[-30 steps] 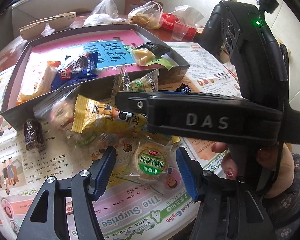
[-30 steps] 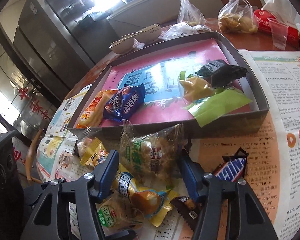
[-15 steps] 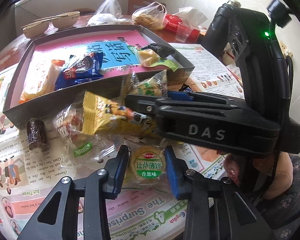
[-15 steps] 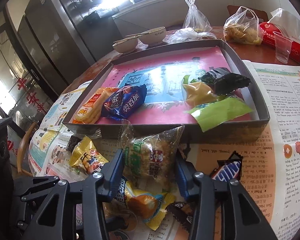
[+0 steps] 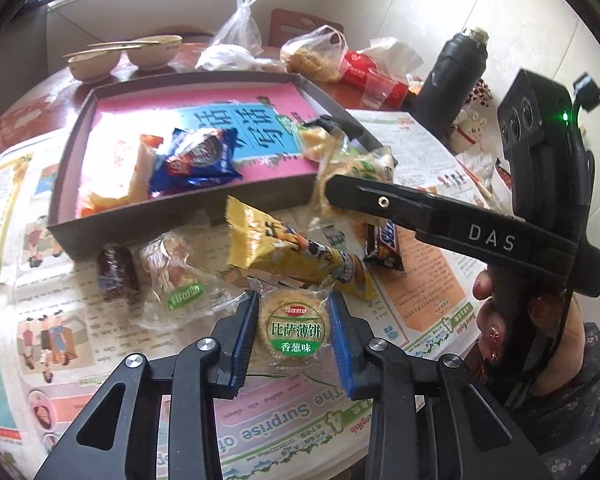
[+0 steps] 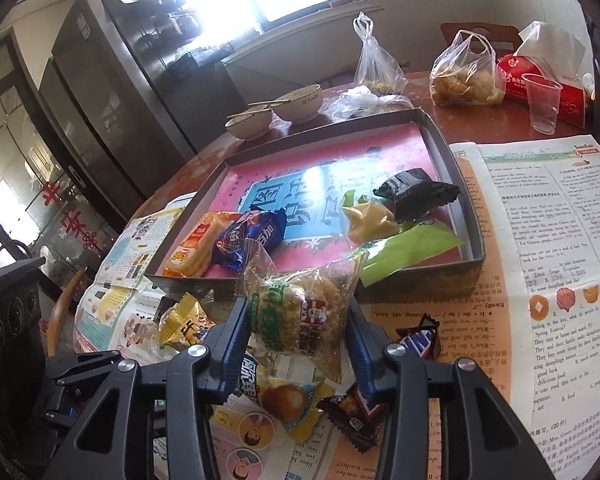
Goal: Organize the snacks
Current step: 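Lift the biscuit pack with the left tool while the right tool lifts the puffed-snack bag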
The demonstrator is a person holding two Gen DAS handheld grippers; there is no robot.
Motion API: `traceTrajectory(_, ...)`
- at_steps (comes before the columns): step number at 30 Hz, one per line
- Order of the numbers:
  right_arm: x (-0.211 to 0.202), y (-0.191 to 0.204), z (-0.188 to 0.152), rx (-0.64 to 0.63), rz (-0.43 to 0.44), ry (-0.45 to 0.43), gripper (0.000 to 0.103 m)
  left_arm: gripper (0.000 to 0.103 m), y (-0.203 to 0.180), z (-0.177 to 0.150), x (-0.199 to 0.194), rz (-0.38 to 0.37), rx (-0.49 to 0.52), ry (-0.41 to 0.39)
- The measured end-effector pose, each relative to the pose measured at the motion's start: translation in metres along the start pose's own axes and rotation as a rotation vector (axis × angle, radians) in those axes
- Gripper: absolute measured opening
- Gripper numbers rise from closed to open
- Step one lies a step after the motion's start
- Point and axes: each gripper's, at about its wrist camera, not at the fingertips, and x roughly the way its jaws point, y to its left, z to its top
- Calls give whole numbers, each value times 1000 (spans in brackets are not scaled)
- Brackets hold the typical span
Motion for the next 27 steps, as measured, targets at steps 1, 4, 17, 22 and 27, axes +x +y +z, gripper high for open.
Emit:
traceTrajectory(1,-1,0,1,2,2,-2,46,36,2,1,-2,2,-4,-5)
traceTrajectory(4,-3,1,2,-1,1,-6,46,36,8,3,-9,10,-17,-26)
traceTrajectory(17,-10,5,5,-6,7,-25,46,36,30,11,-41,-8,-95,-103)
traceTrajectory(22,-10,5,5,0,7,-21,46,36,27,8,-32,-37,-98,-68)
traceTrajectory(27,-11,4,5,0,7,-23,46,36,16,5,-18,-77,-80,-28)
